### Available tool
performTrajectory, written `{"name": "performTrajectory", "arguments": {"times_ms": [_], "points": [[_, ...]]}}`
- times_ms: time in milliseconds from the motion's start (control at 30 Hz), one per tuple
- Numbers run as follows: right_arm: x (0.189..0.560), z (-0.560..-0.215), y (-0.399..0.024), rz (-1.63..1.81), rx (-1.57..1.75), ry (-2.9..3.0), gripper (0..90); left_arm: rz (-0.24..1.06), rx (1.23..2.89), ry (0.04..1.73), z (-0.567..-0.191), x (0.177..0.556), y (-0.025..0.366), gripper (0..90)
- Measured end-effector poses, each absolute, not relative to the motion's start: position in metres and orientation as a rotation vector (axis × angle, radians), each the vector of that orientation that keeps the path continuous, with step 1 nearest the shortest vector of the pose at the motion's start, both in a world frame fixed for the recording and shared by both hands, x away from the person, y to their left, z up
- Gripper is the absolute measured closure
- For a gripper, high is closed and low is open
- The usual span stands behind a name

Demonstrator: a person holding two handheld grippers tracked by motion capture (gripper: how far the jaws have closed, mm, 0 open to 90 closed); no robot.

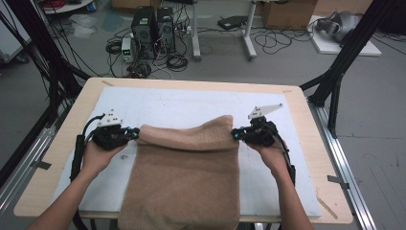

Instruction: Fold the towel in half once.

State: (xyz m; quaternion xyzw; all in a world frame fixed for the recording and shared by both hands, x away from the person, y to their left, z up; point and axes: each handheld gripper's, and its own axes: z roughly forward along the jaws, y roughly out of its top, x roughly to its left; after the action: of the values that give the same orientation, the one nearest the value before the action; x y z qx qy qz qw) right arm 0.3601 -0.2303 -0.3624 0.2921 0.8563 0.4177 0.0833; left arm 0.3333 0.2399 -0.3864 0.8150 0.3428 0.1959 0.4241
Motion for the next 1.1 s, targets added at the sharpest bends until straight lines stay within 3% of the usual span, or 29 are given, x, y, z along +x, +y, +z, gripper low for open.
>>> {"name": "performTrajectory", "arguments": {"times_ms": [267, 333, 367, 533, 767, 933, 1033, 1100], "points": [[0.304, -0.394, -0.235, 1.216, 0.846, 2.626, 82.0, 0.428, 2.058, 0.807, -0.416, 0.272, 0.244, 85.9], [0.297, -0.404, -0.235, 1.153, 0.857, 2.640, 77.9, 0.393, 2.051, 0.805, -0.421, 0.269, 0.246, 80.6], [0.294, -0.411, -0.236, 1.147, 0.851, 2.639, 71.2, 0.382, 2.043, 0.805, -0.423, 0.268, 0.247, 73.4], [0.298, -0.413, -0.252, 1.235, 0.902, 2.576, 60.7, 0.341, 1.975, 0.844, -0.414, 0.283, 0.252, 58.0], [0.330, -0.394, -0.240, 1.238, 0.925, 2.565, 49.8, 0.377, 2.014, 0.884, -0.405, 0.320, 0.239, 52.6], [0.351, -0.407, -0.221, 1.198, 0.963, 2.619, 41.2, 0.267, 2.084, 0.941, -0.422, 0.344, 0.229, 44.2], [0.357, -0.417, -0.213, 1.169, 0.986, 2.657, 41.7, 0.210, 2.146, 0.976, -0.433, 0.352, 0.224, 40.4], [0.360, -0.425, -0.210, 1.151, 0.990, 2.695, 48.5, 0.217, 2.161, 0.967, -0.436, 0.353, 0.223, 43.2]]}}
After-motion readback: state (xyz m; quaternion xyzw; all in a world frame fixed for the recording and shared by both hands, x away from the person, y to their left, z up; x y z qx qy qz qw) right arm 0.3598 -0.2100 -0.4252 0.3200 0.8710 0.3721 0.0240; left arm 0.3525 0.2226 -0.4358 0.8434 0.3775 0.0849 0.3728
